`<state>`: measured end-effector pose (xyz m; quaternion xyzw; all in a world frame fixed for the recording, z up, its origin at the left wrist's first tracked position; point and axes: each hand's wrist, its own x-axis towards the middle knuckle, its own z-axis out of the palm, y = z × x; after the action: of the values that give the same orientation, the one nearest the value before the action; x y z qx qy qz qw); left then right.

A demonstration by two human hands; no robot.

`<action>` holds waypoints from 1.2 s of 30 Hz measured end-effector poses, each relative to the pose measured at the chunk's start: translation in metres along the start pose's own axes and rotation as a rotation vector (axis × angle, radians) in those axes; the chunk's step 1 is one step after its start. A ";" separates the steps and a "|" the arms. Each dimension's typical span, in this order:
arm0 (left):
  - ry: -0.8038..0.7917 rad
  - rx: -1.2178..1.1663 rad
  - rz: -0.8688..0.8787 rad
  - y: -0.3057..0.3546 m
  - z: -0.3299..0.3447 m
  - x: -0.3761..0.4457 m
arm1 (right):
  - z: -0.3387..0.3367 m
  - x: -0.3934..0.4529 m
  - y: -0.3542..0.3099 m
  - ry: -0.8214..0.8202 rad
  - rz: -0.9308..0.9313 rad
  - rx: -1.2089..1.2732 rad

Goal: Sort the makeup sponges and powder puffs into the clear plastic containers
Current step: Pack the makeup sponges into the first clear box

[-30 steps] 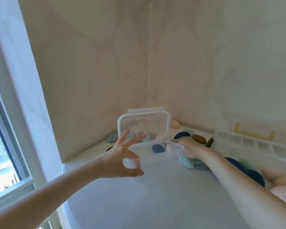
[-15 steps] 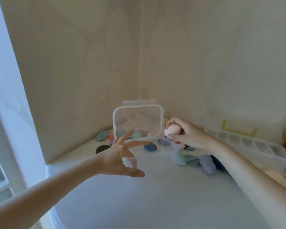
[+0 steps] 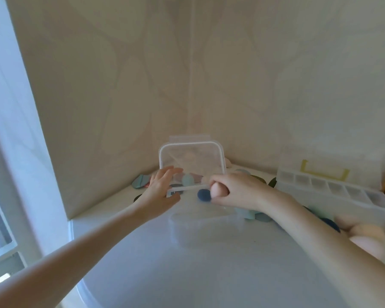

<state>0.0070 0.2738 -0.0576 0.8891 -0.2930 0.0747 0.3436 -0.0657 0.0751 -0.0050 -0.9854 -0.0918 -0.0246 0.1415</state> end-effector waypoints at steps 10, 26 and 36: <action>-0.105 -0.014 0.060 0.003 0.002 0.011 | 0.051 0.042 -0.034 -0.149 0.157 0.172; -0.321 0.390 0.111 0.024 -0.013 0.033 | 0.044 0.037 -0.024 0.035 0.149 0.215; -0.270 0.408 0.125 0.028 -0.005 0.032 | 0.006 0.022 0.072 0.228 0.499 0.123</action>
<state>0.0177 0.2460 -0.0271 0.9221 -0.3695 0.0341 0.1098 -0.0309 0.0123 -0.0290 -0.9580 0.1689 -0.0939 0.2120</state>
